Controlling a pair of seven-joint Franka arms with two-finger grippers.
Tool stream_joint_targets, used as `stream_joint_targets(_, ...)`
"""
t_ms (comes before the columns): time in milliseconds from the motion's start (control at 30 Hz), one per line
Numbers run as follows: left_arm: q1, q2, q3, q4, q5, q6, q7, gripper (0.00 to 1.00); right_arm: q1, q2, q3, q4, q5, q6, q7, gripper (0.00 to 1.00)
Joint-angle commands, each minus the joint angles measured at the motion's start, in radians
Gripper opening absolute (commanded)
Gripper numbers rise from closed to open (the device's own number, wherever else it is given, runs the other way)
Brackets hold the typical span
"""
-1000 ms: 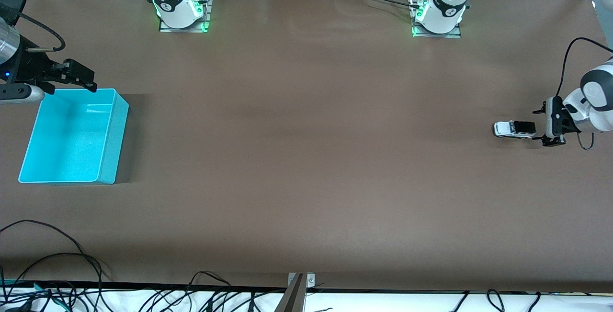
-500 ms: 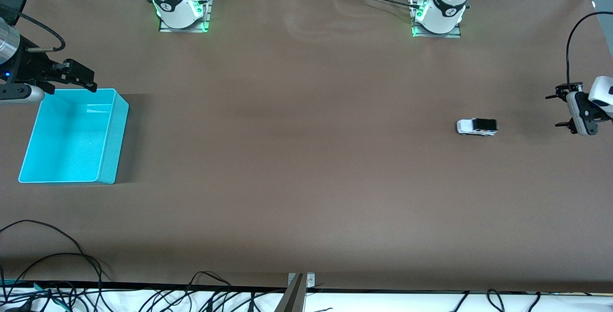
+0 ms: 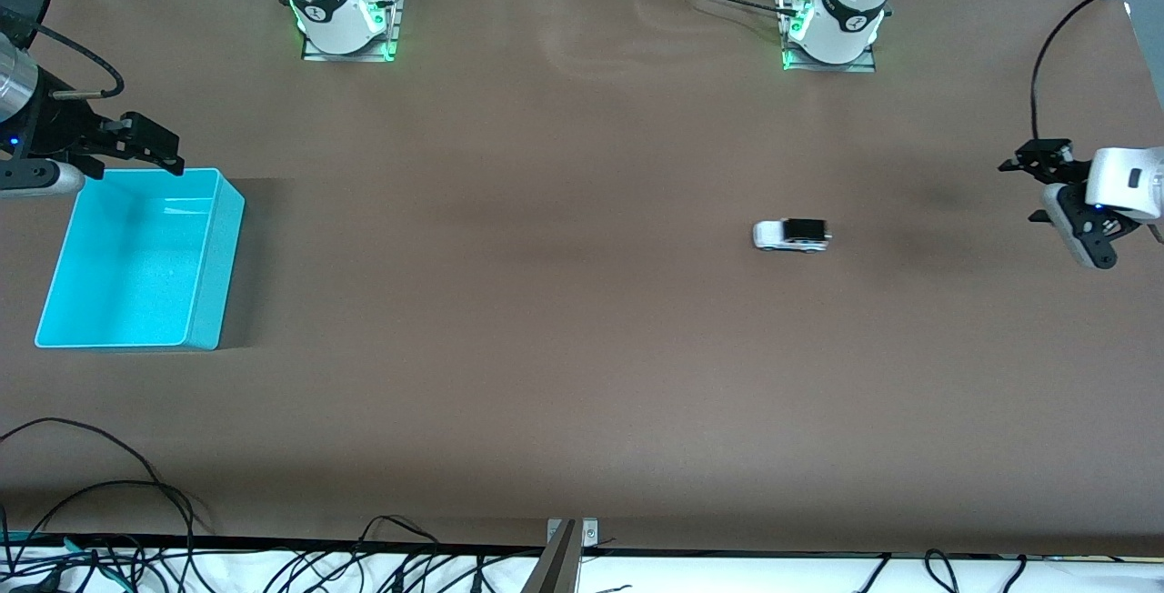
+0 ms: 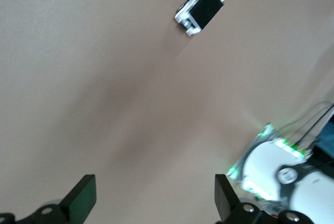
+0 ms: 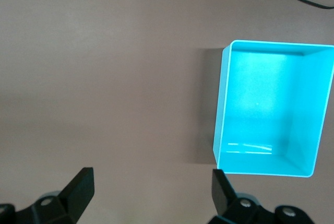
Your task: Wind and store white jeep toy
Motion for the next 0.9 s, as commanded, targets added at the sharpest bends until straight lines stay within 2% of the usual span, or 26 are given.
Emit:
stream_joint_targets(0,0.001,0.009,-0.111,0.086,-0.01,-0.087,-0.209,1.0,-0.004,0.009,0.002,0.028,0.0,-0.019,-0.001,1.0)
stream_joint_targets(233,0.001,-0.002,-0.229,0.134,-0.012,-0.159,-0.469,1.0,-0.005,0.009,0.001,0.028,0.0,-0.021,-0.001,1.0)
stream_joint_targets(333,-0.062,-0.095,-0.231,0.091,-0.016,-0.139,-0.544,1.0,-0.004,0.009,0.001,0.028,0.0,-0.019,0.001,1.0)
stream_joint_targets(400,-0.108,-0.092,-0.234,0.096,-0.016,-0.15,-0.65,1.0,-0.004,0.009,0.001,0.028,0.0,-0.019,0.002,1.0)
stream_joint_targets(533,-0.131,-0.092,-0.24,0.114,-0.018,-0.164,-0.762,1.0,-0.007,0.009,-0.004,0.029,-0.001,-0.018,-0.003,1.0)
stream_joint_targets(733,-0.187,-0.109,-0.173,0.109,-0.019,-0.122,-0.77,1.0,-0.005,0.006,-0.021,0.029,0.002,-0.019,-0.001,1.0)
stream_joint_targets(867,-0.32,-0.123,-0.02,0.103,-0.022,-0.079,-0.77,1.0,-0.004,0.008,-0.019,0.029,0.005,-0.021,-0.004,1.0)
